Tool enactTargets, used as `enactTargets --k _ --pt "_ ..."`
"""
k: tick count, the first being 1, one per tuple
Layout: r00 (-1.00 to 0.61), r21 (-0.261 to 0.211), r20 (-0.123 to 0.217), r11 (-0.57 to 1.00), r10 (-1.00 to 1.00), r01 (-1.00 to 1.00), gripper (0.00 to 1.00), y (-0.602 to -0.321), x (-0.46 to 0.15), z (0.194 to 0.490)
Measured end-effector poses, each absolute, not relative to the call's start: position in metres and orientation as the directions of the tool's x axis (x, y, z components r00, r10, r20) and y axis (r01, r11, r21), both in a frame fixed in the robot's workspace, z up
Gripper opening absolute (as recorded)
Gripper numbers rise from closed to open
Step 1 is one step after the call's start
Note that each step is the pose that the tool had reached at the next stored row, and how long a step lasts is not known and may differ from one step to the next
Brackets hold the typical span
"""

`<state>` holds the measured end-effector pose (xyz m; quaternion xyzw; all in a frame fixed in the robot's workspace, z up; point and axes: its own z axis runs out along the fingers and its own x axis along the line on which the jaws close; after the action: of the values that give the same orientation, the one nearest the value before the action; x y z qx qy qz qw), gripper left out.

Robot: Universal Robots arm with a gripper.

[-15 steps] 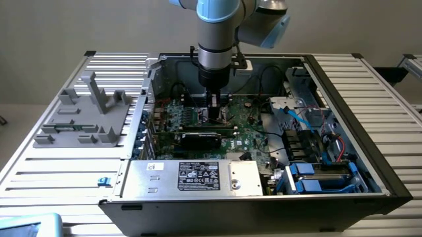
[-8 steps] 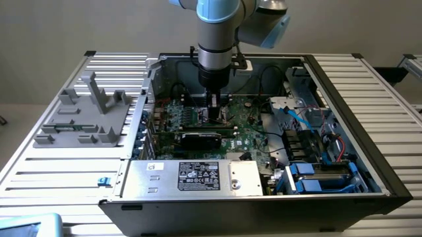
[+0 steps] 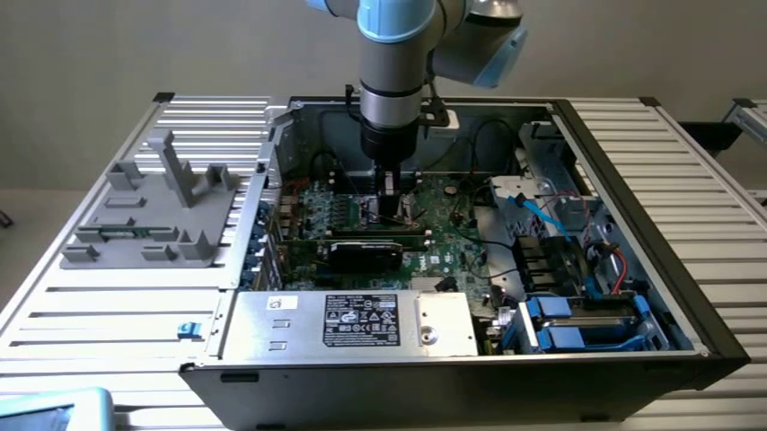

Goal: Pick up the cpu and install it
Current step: 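Place the cpu into insertion slot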

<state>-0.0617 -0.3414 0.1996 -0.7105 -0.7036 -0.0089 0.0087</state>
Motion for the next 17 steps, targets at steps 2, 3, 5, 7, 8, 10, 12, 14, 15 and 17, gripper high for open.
enactTargets --k 2,3,5,7,8,10,12,14,15,17 --pt "0.010 0.002 0.026 -0.010 1.000 1.000 0.55 -0.3415 -0.0617 0.1995" --pt "0.010 0.003 0.026 -0.010 1.000 1.000 0.55 -0.3415 -0.0617 0.1995" --pt "0.010 0.003 0.026 -0.010 1.000 1.000 0.55 -0.3414 -0.0618 0.1994" --pt "0.010 0.003 0.026 -0.010 1.000 1.000 0.55 -0.3415 -0.0619 0.1993" --pt "0.010 0.003 0.026 -0.010 1.000 1.000 0.55 -0.3415 -0.0619 0.1993" --pt "0.010 0.004 0.026 -0.010 1.000 1.000 0.55 -0.3415 -0.0620 0.1991" --pt "0.010 0.003 0.026 -0.010 1.000 1.000 0.55 -0.3415 -0.0621 0.1989" --pt "0.010 0.003 0.026 -0.010 1.000 1.000 0.55 -0.3415 -0.0621 0.1989" --pt "0.010 0.004 0.026 -0.010 1.000 1.000 0.55 -0.3415 -0.0621 0.1989" --pt "0.010 0.003 0.026 -0.011 1.000 1.000 0.55 -0.3415 -0.0621 0.1989"
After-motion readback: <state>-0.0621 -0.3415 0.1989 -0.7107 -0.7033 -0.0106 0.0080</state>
